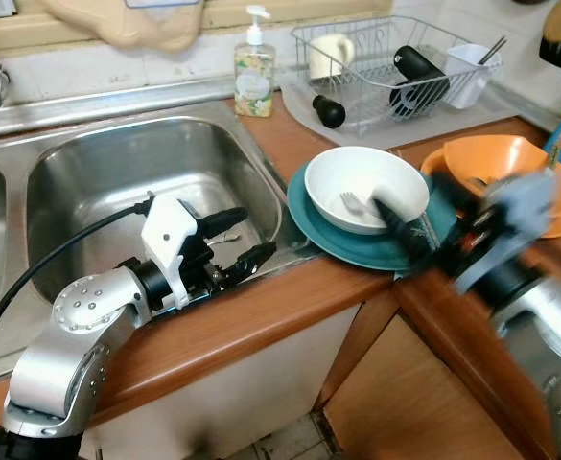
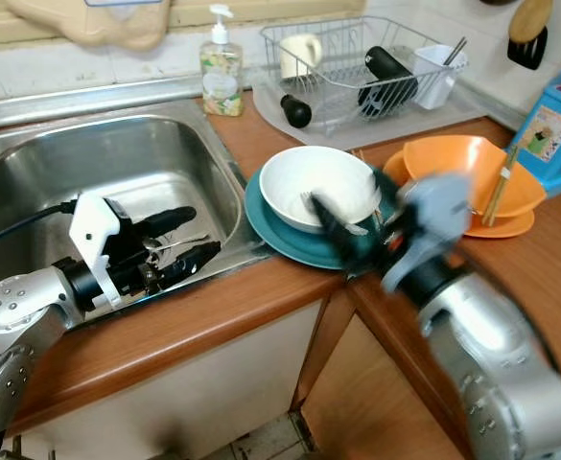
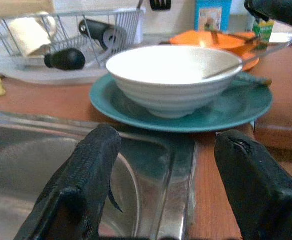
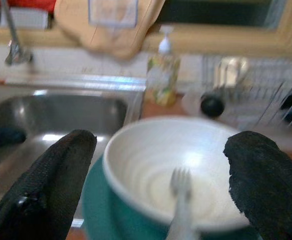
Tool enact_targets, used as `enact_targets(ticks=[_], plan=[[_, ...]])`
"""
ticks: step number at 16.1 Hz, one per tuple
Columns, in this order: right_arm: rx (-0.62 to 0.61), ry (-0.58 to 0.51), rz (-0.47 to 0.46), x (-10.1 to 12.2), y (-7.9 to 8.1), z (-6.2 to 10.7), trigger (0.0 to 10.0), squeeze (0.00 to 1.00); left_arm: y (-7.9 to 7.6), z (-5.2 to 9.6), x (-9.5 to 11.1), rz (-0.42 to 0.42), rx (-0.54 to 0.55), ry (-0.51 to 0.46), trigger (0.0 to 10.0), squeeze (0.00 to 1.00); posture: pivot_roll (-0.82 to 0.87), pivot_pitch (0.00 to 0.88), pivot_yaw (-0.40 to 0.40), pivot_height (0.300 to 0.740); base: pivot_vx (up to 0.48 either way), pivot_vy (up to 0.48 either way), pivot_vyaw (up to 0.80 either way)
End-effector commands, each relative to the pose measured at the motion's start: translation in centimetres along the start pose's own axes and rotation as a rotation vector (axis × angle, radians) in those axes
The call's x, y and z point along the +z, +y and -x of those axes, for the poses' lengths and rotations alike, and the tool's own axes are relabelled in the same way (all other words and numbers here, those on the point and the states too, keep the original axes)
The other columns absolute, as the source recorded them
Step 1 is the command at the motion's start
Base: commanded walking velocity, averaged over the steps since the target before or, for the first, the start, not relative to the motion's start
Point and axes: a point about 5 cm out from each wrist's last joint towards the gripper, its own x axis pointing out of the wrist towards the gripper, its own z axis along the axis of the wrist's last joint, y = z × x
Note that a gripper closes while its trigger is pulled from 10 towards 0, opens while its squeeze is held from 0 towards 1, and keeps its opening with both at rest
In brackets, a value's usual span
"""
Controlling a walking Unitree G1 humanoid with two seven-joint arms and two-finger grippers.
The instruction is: Kitchen organization
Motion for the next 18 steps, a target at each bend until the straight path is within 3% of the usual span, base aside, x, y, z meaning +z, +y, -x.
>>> enact_targets(ticks=[1, 2, 3, 6, 7, 18], plan=[[0.012, 0.033, 0.010, -0.5, 0.3, -0.1, 8.8, 0.00, 0.0, -0.3, 0.1, -0.024, -0.014, 0.007, 10.0, 0.00, -0.20, 0.000, 0.006, 0.740, 0.000, 0.000, 0.00], [0.004, 0.047, 0.014, -0.7, 0.3, -0.2, 6.4, 0.00, 0.0, -0.4, 0.1, -0.025, -0.019, 0.011, 10.0, 0.00, -0.20, 0.000, 0.009, 0.740, 0.000, 0.000, 0.00], [-0.027, 0.053, 0.003, -1.0, 0.3, -0.1, 2.8, 0.00, -0.3, -0.5, 0.0, -0.024, -0.033, 0.012, 10.0, 0.00, -0.20, 0.000, 0.015, 0.740, 0.000, 0.000, 0.00], [-0.050, 0.090, 0.014, -1.9, 0.3, -0.1, 1.6, 0.00, -0.9, -0.8, -0.2, -0.019, -0.053, 0.013, 10.0, 0.00, -0.20, 0.000, 0.012, 0.740, 0.000, 0.000, 0.00], [-0.083, 0.099, 0.010, -2.2, 0.1, -0.1, 0.0, 0.00, -1.1, -0.8, -0.2, -0.015, -0.057, 0.012, 10.0, 0.00, -0.20, 0.000, 0.012, 0.740, 0.000, 0.000, 0.00], [-0.107, 0.097, -0.037, -2.4, -1.0, -1.1, 0.0, 0.00, -1.7, -2.4, -0.2, -0.007, -0.090, -0.012, 10.0, 0.00, -0.23, 0.000, 0.009, 0.740, 0.000, 0.000, 0.00]])
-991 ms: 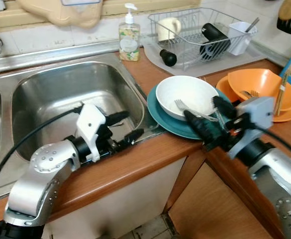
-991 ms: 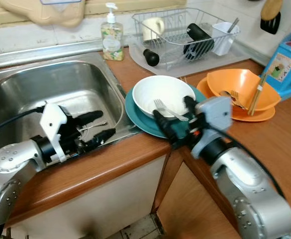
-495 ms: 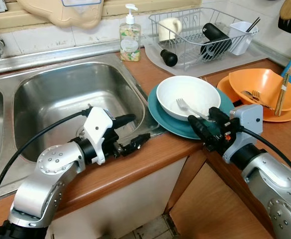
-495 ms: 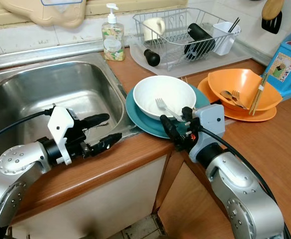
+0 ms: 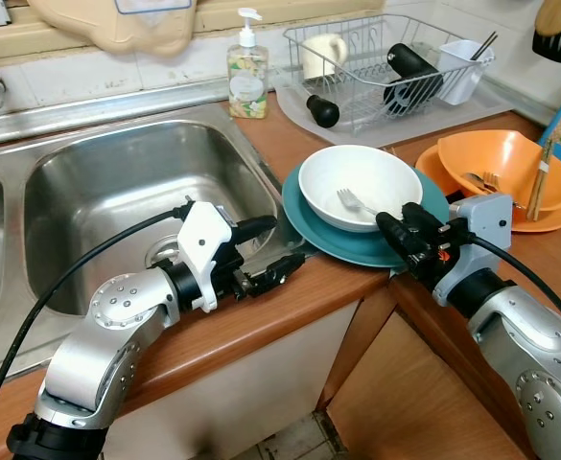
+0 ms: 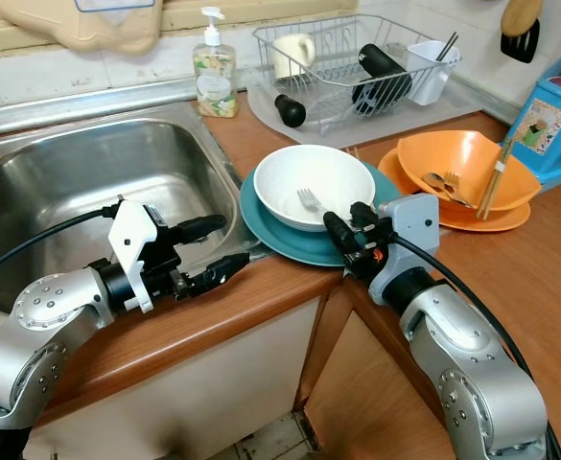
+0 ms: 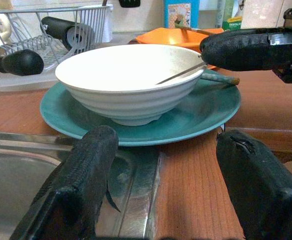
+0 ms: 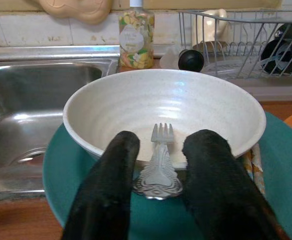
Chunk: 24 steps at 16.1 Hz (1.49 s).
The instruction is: Kitchen organization
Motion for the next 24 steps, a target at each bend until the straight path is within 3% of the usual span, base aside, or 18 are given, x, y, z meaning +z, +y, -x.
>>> enact_targets(ticks=[1, 14, 18, 22, 24], plan=[[0.003, -0.004, -0.005, 0.2, 0.0, -0.2, 0.0, 0.00, -0.1, -0.2, 0.0, -0.013, -0.008, 0.008, 10.0, 0.00, -0.23, 0.000, 0.009, 0.740, 0.000, 0.000, 0.00], [0.018, -0.025, -0.027, 0.8, 0.1, -0.6, 0.0, 0.00, 0.1, -0.4, 0.2, -0.038, 0.000, 0.013, 10.0, 0.00, -0.23, 0.000, 0.010, 0.740, 0.000, 0.000, 0.00], [0.026, -0.079, -0.028, 2.3, 0.2, -0.7, 0.0, 0.00, 0.5, -0.9, 1.0, -0.100, 0.017, -0.009, 10.0, 0.00, -0.23, 0.000, 0.018, 0.740, 0.000, 0.000, 0.00], [0.086, -0.157, -0.045, 4.4, 0.6, -0.7, 0.0, 0.00, 1.2, -1.9, 2.2, -0.276, 0.028, -0.013, 10.0, 0.00, -0.22, 0.000, 0.018, 0.740, 0.000, 0.000, 0.00], [0.115, -0.173, -0.048, 4.8, 0.8, -0.8, 0.0, 0.00, 1.6, -2.7, 3.1, -0.331, 0.056, -0.074, 10.0, 0.00, -0.22, 0.000, 0.017, 0.740, 0.000, 0.000, 0.00]])
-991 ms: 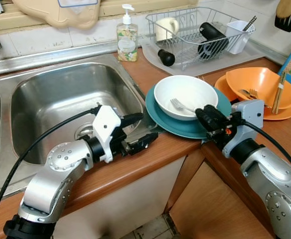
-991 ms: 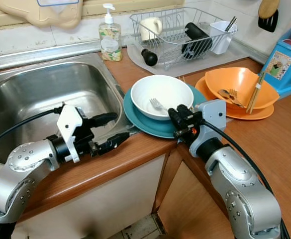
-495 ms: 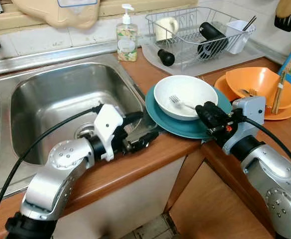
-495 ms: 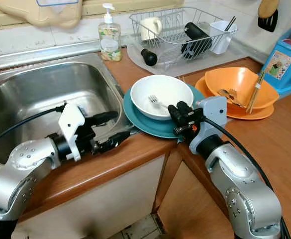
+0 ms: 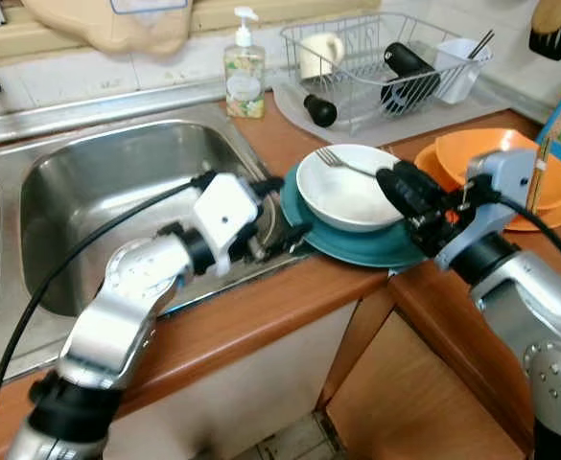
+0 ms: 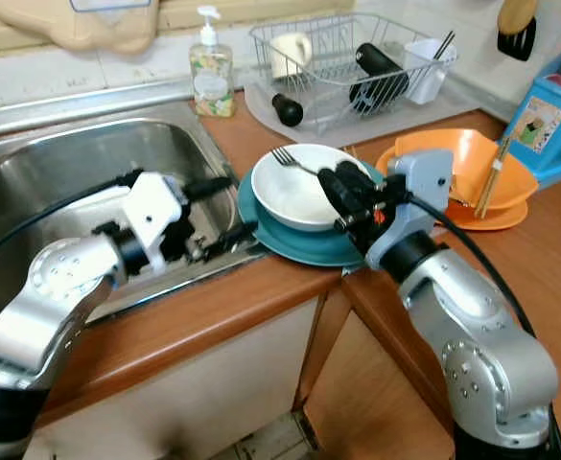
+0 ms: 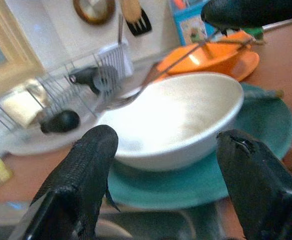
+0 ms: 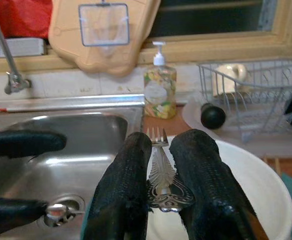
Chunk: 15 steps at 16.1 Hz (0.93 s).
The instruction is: Kitchen organization
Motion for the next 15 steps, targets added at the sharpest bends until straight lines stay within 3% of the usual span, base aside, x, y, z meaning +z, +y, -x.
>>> enact_targets(ticks=[1, 2, 4, 5, 7, 8, 15], plan=[[0.018, -0.017, 0.006, 0.6, 0.1, 0.0, 0.0, 0.00, 0.2, -0.4, 0.3, -0.039, 0.009, -0.009, 10.0, 0.00, -0.21, 0.000, 0.015, 0.740, 0.000, 0.000, 0.00], [0.030, -0.018, 0.007, 0.6, 0.2, -0.1, 0.0, 0.00, 0.4, -0.7, 0.5, -0.068, 0.010, -0.016, 10.0, 0.00, -0.21, 0.000, 0.015, 0.740, 0.000, 0.000, 0.00], [0.105, -0.011, 0.000, 0.8, 0.9, -0.6, 0.0, 0.00, 0.7, -2.0, 1.2, -0.219, -0.020, -0.032, 10.0, 0.00, -0.20, 0.000, 0.010, 0.740, 0.000, 0.000, 0.00], [0.120, -0.011, -0.003, 0.8, 1.1, -0.8, 0.0, 0.00, 0.7, -2.2, 1.3, -0.239, -0.027, -0.035, 7.5, 0.00, -0.19, 0.000, 0.000, 0.740, 0.000, 0.000, 0.00], [0.158, -0.014, -0.008, 1.0, 1.6, -1.3, 0.0, 0.00, 0.9, -2.7, 1.5, -0.280, -0.029, -0.048, 1.2, 0.00, -0.19, 0.000, -0.011, 0.740, 0.000, 0.000, 0.00], [0.177, -0.015, -0.009, 1.0, 1.9, -1.5, 0.0, 0.00, 0.9, -2.9, 1.5, -0.297, -0.028, -0.048, 0.0, 0.00, -0.18, 0.000, -0.017, 0.740, 0.000, 0.000, 0.00], [0.246, 0.010, -0.009, 0.6, 2.9, -2.0, 0.0, 0.00, 1.8, -3.6, 1.2, -0.392, 0.020, -0.034, 0.0, 0.00, -0.18, 0.000, -0.029, 0.740, 0.000, 0.000, 0.00]])
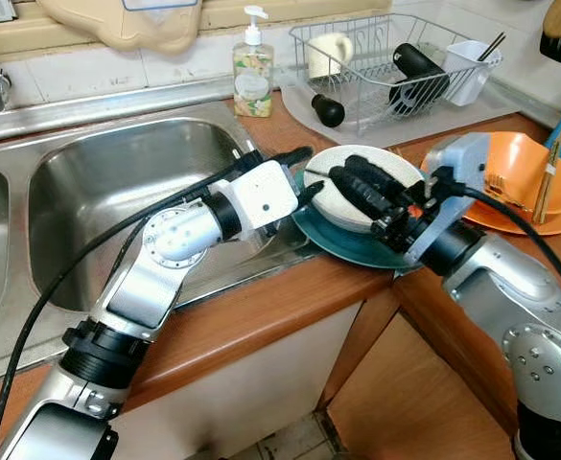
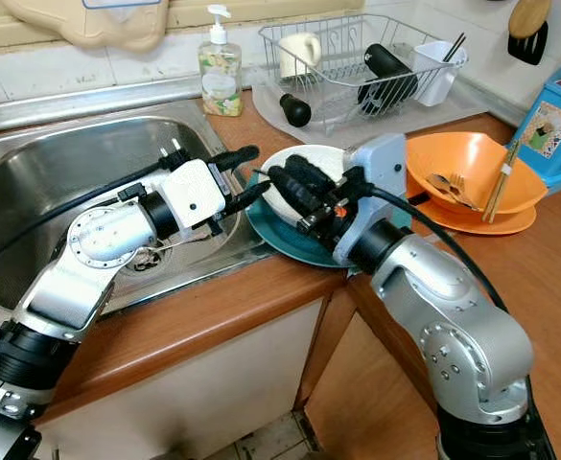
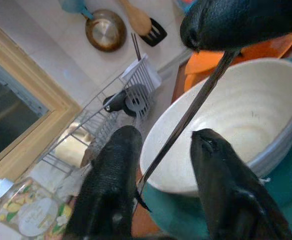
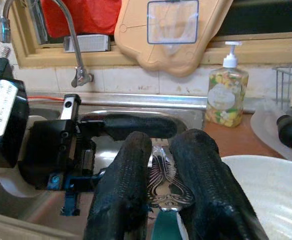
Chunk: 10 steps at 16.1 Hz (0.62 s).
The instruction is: Kitchen organization
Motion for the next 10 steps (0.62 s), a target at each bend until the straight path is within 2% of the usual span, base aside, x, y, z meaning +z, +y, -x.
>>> enact_targets(ticks=[1, 10], plan=[[0.031, -0.006, 0.008, 0.40, 0.31, -0.28, 0.0, 0.00, 0.47, -0.36, 0.47, -0.040, 0.008, -0.014, 0.0, 0.00, -0.18, 0.000, -0.031, 0.740, 0.000, 0.000, 0.00], [0.049, -0.011, 0.003, 0.39, 0.69, -0.60, 0.0, 0.00, 0.49, -0.56, -0.27, -0.113, 0.015, 0.012, 0.0, 0.00, -0.17, 0.000, -0.035, 0.740, 0.000, 0.000, 0.00]])
